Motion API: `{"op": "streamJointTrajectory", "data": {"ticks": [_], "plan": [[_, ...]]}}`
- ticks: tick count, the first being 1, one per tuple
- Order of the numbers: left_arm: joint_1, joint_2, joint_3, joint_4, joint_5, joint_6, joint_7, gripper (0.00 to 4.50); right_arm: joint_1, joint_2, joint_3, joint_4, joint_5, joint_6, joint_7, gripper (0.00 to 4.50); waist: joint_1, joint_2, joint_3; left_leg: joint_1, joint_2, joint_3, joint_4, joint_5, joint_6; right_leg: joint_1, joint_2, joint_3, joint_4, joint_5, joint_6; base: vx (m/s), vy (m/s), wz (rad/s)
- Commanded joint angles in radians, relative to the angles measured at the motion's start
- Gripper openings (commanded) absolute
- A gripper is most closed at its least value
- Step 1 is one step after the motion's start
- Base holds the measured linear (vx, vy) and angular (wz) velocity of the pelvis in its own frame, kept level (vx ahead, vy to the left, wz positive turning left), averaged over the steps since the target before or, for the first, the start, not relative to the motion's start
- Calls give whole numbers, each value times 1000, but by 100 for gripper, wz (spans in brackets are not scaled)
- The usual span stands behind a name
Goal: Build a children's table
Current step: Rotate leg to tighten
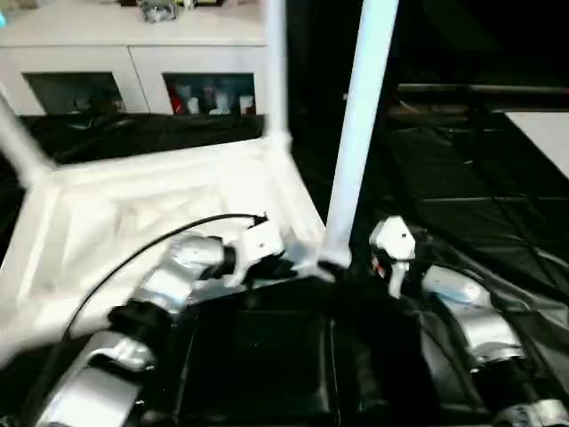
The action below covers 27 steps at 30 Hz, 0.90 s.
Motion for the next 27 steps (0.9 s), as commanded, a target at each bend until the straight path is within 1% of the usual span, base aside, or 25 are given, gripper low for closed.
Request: {"op": "streamJointTrajectory", "data": {"ticks": [1, 3, 4, 5, 7, 8, 10, 11, 13, 14, 16, 17, 19, 20, 24, 27], "plan": [[47, 19, -89, -18, 22, 30, -105, 0, 0, -8, 24, -17, 1, 16, 45, 370, 7, -2, -57, -2, 44, -3, -41, -31, 164, 52, -62, 53, -38, 136, -293, 0, 0, 0], [48, 33, -89, -33, 25, 30, -119, 0, 1, -16, 35, -21, 4, 35, 72, 370, 9, -2, -54, 1, 44, -1, -41, -43, 159, 49, -60, 52, -40, 118, -293, 0, 0, 0], [48, 38, -89, -34, 27, 29, -123, 0, 1, -20, 41, -24, 6, 47, 85, 370, 10, -2, -52, -1, 44, -3, -44, -59, 151, 52, -59, 52, -41, 92, -291, 0, 0, 0], [47, 42, -86, -33, 26, 27, -128, 0, 5, -27, 52, -27, 2, 50, 102, 370, 10, -4, -51, 0, 45, -3, -46, -69, 145, 51, -60, 51, -42, 73, -287, 0, 0, 0], [43, 40, -76, -17, 27, 25, -123, 0, 8, -30, 61, -22, -4, 44, 114, 370, 9, -2, -47, 3, 46, -3, -52, -134, 109, 50, -61, 53, -52, -18, -270, 0, 0, 0], [43, 40, -76, -16, 27, 24, -121, 0, 8, -30, 61, -21, -5, 44, 114, 370, 7, -4, -44, 2, 45, -3, -55, -163, 91, 50, -62, 54, -56, -58, -261, 0, 0, 0], [43, 41, -75, -15, 31, 24, -117, 0, 5, -28, 59, -16, -2, 47, 115, 370, 4, -5, -44, 2, 44, -4, -57, -174, 76, 52, -64, 56, -60, -96, -247, 0, 0, 0], [46, 45, -78, -25, 28, 31, -119, 0, 3, -28, 59, -16, 2, 52, 119, 345, 3, -5, -43, 2, 43, -4, -57, -175, 72, 51, -63, 56, -60, -102, -244, 0, 0, 0], [49, 49, -80, -37, 24, 39, -121, 0, 0, -27, 56, -12, 5, 56, 120, 345, 3, -5, -46, 2, 43, -5, -56, -161, 69, 52, -63, 57, -57, -83, -244, 0, 0, 0], [54, 52, -81, -47, 22, 46, -122, 0, -4, -26, 53, -10, 8, 62, 122, 333, 2, -5, -47, 1, 42, -4, -53, -136, 76, 53, -61, 57, -53, -45, -251, 0, 0, 0], [54, 53, -81, -47, 24, 47, -121, 0, -8, -21, 45, -4, 12, 63, 112, 304, 2, -5, -49, 0, 40, -4, -50, -113, 86, 54, -61, 56, -50, -9, -257, 0, 0, 0], [54, 53, -81, -45, 24, 46, -121, 0, -9, -19, 44, -2, 14, 65, 111, 304, 3, -5, -50, 0, 40, -4, -49, -108, 89, 54, -60, 55, -49, -3, -259, 0, 0, 0], [52, 53, -80, -41, 27, 47, -117, 0, -12, -18, 44, 2, 12, 60, 107, 284, 3, -4, -50, 1, 40, -3, -49, -108, 94, 53, -60, 55, -48, 4, -265, 0, 0, 0], [52, 53, -81, -38, 28, 48, -117, 0, -11, -18, 45, 3, 12, 60, 109, 277, 3, -5, -49, 1, 40, -3, -49, -112, 94, 53, -60, 55, -49, -2, -264, 0, 0, 0], [52, 55, -82, -38, 29, 51, -118, 0, -8, -14, 48, 6, 8, 57, 108, 271, 3, -6, -49, 1, 40, -3, -50, -126, 86, 53, -61, 55, -51, -37, -256, 0, 0, 0], [55, 60, -84, -43, 29, 56, -119, 0, -4, -11, 51, 4, 5, 56, 104, 269, 4, -6, -50, 1, 40, -3, -48, -112, 88, 54, -60, 55, -49, -20, -257, 0, 0, 0]]}}
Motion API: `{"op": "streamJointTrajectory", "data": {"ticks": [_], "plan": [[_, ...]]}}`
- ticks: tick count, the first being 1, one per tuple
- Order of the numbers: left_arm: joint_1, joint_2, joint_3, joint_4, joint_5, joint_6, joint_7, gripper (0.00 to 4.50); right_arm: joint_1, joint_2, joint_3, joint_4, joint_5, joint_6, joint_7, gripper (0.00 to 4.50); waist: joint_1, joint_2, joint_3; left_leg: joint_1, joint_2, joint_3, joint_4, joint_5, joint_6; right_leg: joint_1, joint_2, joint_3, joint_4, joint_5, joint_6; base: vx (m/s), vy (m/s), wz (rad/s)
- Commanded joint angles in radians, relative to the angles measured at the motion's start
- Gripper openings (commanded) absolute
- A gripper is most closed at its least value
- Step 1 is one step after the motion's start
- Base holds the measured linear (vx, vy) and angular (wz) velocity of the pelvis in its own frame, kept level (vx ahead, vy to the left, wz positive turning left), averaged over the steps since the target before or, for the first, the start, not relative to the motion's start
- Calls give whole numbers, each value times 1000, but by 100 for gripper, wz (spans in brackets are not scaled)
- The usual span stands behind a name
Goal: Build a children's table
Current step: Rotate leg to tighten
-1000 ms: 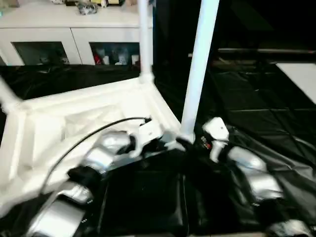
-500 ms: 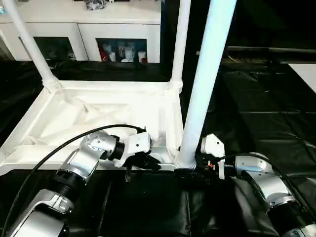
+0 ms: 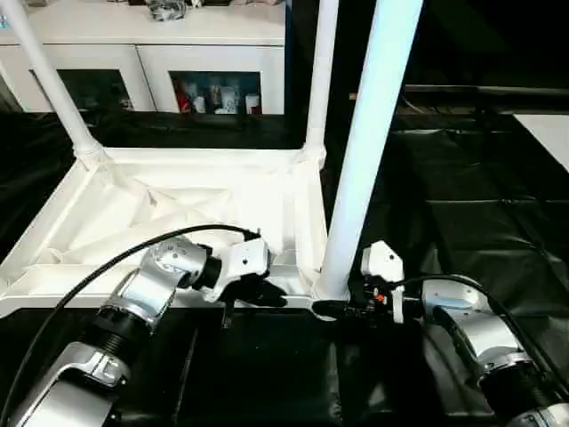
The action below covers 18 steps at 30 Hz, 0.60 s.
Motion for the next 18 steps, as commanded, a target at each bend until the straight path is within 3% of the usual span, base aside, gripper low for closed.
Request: {"op": "streamJointTrajectory", "data": {"ticks": [1, 6, 8, 10, 12, 15, 16, 18], "plan": [[31, 17, -61, 21, 45, 21, -25, 0, -8, 5, -2, 7, -5, -2, -1, 269, 2, -6, -52, -3, 39, -5, -54, -106, 94, 54, -59, 53, -54, -15, -256, 0, 0, 0], [28, 0, -52, 40, 51, 22, 16, 0, -19, 45, -19, 55, -42, -6, -121, 269, 0, -5, -51, -4, 38, -5, -55, -112, 91, 52, -59, 52, -56, -33, -254, 0, 0, 0], [12, -45, -14, 82, 37, 17, 98, 0, -34, 91, -39, 104, -79, -9, -262, 269, -4, -6, -44, -3, 36, -5, -59, -153, 71, 49, -61, 53, -66, -114, -239, 0, 0, 0], [-15, -108, 37, 133, 12, 43, 203, 0, -41, 156, -70, 130, -86, 25, -401, 269, -13, -8, -36, 6, 33, -7, -66, -241, 23, 41, -61, 53, -84, -297, -201, 0, 0, 0], [-36, -141, 46, 169, 23, 54, 274, 0, -44, 213, -92, 141, -83, 61, -505, 269, -16, -7, -34, 10, 31, -10, -69, -283, 3, 35, -62, 55, -95, -409, -162, -66, -6, 1], [-68, -192, 23, 231, 86, 67, 412, 0, -59, 313, -126, 176, -99, 100, -710, 269, -22, -7, -31, 6, 32, -17, -76, -307, -13, 31, -62, 55, -103, -472, -112, -40, 0, 0], [-80, -211, 23, 252, 97, 70, 461, 0, -66, 334, -126, 193, -119, 94, -768, 269, -24, -6, -32, 13, 31, -17, -75, -321, -19, 24, -64, 55, -108, -487, -108, -57, 11, 0], [-102, -247, 28, 297, 118, 71, 539, 0, -85, 371, -129, 230, -145, 85, -857, 269, -27, -8, -32, 10, 28, -18, -75, -326, -19, 25, -62, 54, -109, -496, -100, 0, 0, 0]]}}
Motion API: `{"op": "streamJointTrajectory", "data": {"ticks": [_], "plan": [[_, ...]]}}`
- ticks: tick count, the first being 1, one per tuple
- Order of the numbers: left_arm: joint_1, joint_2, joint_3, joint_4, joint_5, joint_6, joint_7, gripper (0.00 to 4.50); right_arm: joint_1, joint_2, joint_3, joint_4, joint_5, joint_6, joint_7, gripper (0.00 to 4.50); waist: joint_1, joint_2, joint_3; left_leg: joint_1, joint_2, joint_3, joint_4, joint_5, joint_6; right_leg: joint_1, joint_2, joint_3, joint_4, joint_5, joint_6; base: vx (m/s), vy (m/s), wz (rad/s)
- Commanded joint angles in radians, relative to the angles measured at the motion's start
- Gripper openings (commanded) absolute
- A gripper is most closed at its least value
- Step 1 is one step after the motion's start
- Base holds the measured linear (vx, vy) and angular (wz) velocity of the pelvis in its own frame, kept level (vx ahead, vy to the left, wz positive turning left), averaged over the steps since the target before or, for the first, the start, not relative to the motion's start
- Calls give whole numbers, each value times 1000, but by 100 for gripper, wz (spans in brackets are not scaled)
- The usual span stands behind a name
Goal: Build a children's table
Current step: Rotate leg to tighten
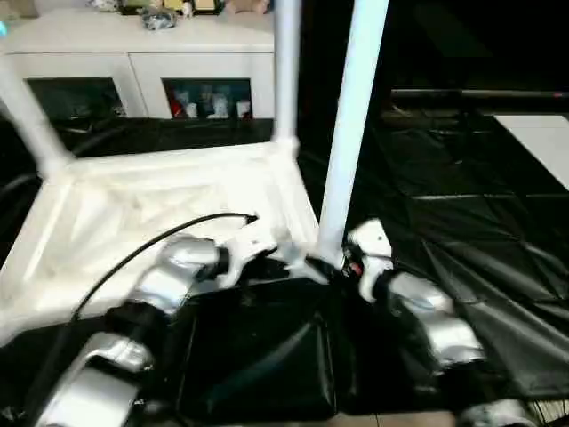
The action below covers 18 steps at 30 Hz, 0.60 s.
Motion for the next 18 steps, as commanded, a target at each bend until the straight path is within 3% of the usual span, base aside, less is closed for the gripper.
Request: {"op": "streamJointTrajectory", "data": {"ticks": [1, 3, 5, 7, 11, 12, 13, 18], "plan": [[5, -37, -32, 63, 31, 20, 91, 0, -3, 37, 21, 50, -28, 17, -76, 268, 2, -4, -34, 7, 32, -18, -77, -325, -8, 21, -63, 48, -116, -498, -96, 0, 0, 0], [-22, -78, -19, 124, 52, 3, 163, 0, -24, 68, 24, 83, -54, -1, -129, 268, 3, -5, -34, 7, 33, -16, -77, -323, 3, 18, -62, 49, -117, -473, -99, 0, 0, 0], [-27, -85, -24, 137, 56, -13, 161, 0, -30, 71, 24, 85, -63, 2, -142, 268, 6, -5, -35, 8, 34, -15, -78, -319, 11, 19, -61, 51, -117, -436, -109, 0, 0, 0], [-28, -86, -28, 140, 57, -19, 156, 0, -32, 72, 20, 83, -65, 10, -151, 268, 4, -3, -36, 1, 36, -17, -82, -321, 14, 26, -62, 49, -113, -414, -114, 0, 0, 0], [-27, -79, -44, 147, 65, -55, 122, 0, -29, 68, -3, 77, -50, 6, -155, 268, 3, -6, -36, 2, 36, -17, -84, -333, 14, 24, -63, 53, -112, -405, -117, 0, 0, 0], [-29, -75, -43, 161, 70, -82, 115, 0, -23, 68, -23, 59, -13, -14, -129, 323, 3, -9, -35, 1, 34, -17, -83, -332, 19, 24, -64, 54, -114, -410, -116, 0, 0, 0], [-32, -74, -42, 169, 72, -94, 115, 0, -22, 69, -28, 53, -4, -21, -124, 337, 5, -9, -36, 1, 35, -16, -83, -328, 22, 23, -65, 57, -114, -413, -115, 0, 0, 0], [-30, -72, -34, 177, 68, -167, 102, 0, -9, 29, -35, -15, 7, -56, -90, 363, 7, -16, -39, -1, 39, -13, -82, -289, 34, 24, -61, 63, -103, -317, -143, 0, 0, 0]]}}
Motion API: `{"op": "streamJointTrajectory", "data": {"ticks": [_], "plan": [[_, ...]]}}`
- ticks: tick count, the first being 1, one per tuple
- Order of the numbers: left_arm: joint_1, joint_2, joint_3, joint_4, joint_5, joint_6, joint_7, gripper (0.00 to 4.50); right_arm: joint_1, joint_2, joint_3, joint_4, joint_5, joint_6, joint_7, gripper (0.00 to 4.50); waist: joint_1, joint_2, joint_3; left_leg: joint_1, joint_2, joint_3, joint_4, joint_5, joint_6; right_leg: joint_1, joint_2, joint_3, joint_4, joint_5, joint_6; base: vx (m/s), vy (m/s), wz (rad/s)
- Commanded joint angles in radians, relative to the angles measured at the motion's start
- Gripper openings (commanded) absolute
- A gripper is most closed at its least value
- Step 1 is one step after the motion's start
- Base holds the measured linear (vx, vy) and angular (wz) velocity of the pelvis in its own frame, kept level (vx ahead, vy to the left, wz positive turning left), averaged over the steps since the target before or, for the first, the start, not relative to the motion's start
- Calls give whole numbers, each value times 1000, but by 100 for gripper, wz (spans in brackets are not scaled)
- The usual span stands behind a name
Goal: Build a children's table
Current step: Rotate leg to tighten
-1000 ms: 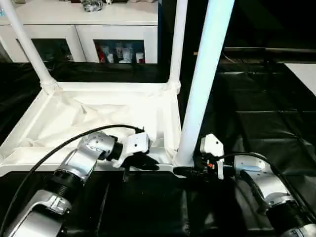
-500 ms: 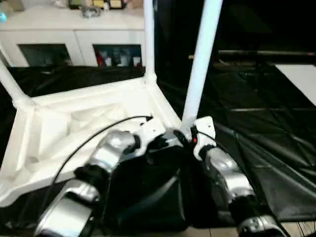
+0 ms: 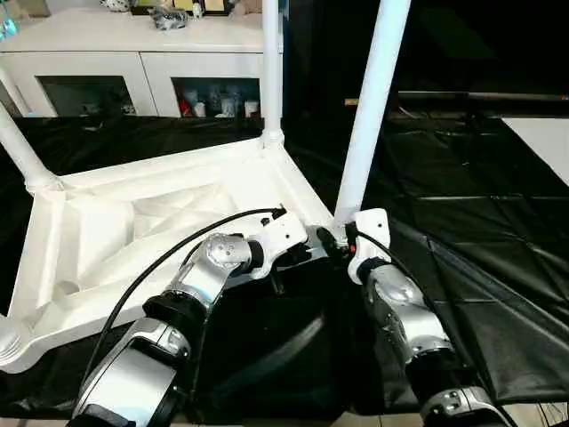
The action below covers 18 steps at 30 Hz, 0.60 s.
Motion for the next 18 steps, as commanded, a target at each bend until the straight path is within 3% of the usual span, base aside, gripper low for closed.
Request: {"op": "streamJointTrajectory", "data": {"ticks": [1, 6, 7, 8, 9, 10, 11, 12, 13, 14, 16, 18], "plan": [[25, -13, -18, 38, 15, -35, 1, 0, 11, -27, 8, -69, 20, -24, 62, 363, 3, -14, -41, 2, 46, -14, -80, -280, 38, 25, -61, 49, -88, -305, -156, 0, 0, 0], [28, -21, 14, 26, -16, -92, 27, 0, 63, -133, 6, -213, 84, -24, 261, 363, 18, -16, -43, -5, 46, -9, -71, -221, 86, 34, -60, 50, -80, -230, -167, 0, 0, 0], [26, -24, 28, 25, -29, -97, 30, 0, 75, -154, 7, -240, 99, -19, 302, 363, 25, -15, -45, 0, 47, -8, -69, -209, 92, 31, -61, 52, -80, -226, -167, 0, 0, 0], [26, -27, 42, 17, -48, -101, 20, 44, 88, -182, 7, -267, 115, -15, 346, 381, 25, -16, -45, -3, 46, -7, -68, -198, 96, 34, -60, 52, -79, -214, -169, 0, 0, 0], [27, -30, 57, 7, -70, -97, 3, 55, 99, -207, 5, -289, 128, -11, 380, 381, 28, -18, -45, -9, 44, -8, -66, -177, 103, 40, -60, 50, -76, -200, -171, 0, 0, 0], [37, -25, 77, -32, -111, -89, -47, 55, 125, -273, -5, -334, 151, -5, 450, 381, 31, -15, -49, -11, 44, -8, -64, -155, 112, 43, -63, 48, -74, -177, -183, 0, 0, 0], [37, -25, 77, -32, -111, -89, -47, 58, 125, -273, -5, -334, 151, -5, 450, 381, 34, -14, -51, -10, 47, -7, -62, -146, 117, 42, -63, 48, -71, -155, -194, 0, 0, 0], [40, -24, 88, -46, -124, -81, -54, 68, 133, -295, -9, -347, 157, -1, 470, 381, 31, -10, -56, -11, 49, -8, -58, -114, 126, 40, -58, 47, -62, -80, -216, 0, 0, 0], [45, -20, 106, -72, -148, -72, -64, 81, 145, -323, -19, -370, 171, 7, 501, 381, 27, -10, -60, -20, 48, -11, -54, -74, 137, 46, -57, 45, -50, 7, -232, 0, 0, 0], [48, -18, 112, -84, -157, -68, -69, 93, 150, -332, -23, -378, 177, 11, 513, 381, 28, -10, -62, -20, 50, -12, -52, -63, 142, 46, -56, 44, -45, 46, -241, 0, 0, 0], [55, -15, 136, -122, -189, -55, -73, 99, 164, -355, -31, -398, 186, 22, 538, 381, 23, -14, -68, -23, 45, -9, -38, -11, 184, 44, -54, 42, -31, 181, -279, 0, 0, 0], [81, 1, 150, -209, -230, -14, -112, 113, 179, -382, -29, -413, 193, 32, 569, 381, 22, -12, -64, -26, 47, -7, -36, -12, 205, 40, -55, 41, -30, 184, -293, 0, 0, 0]]}}
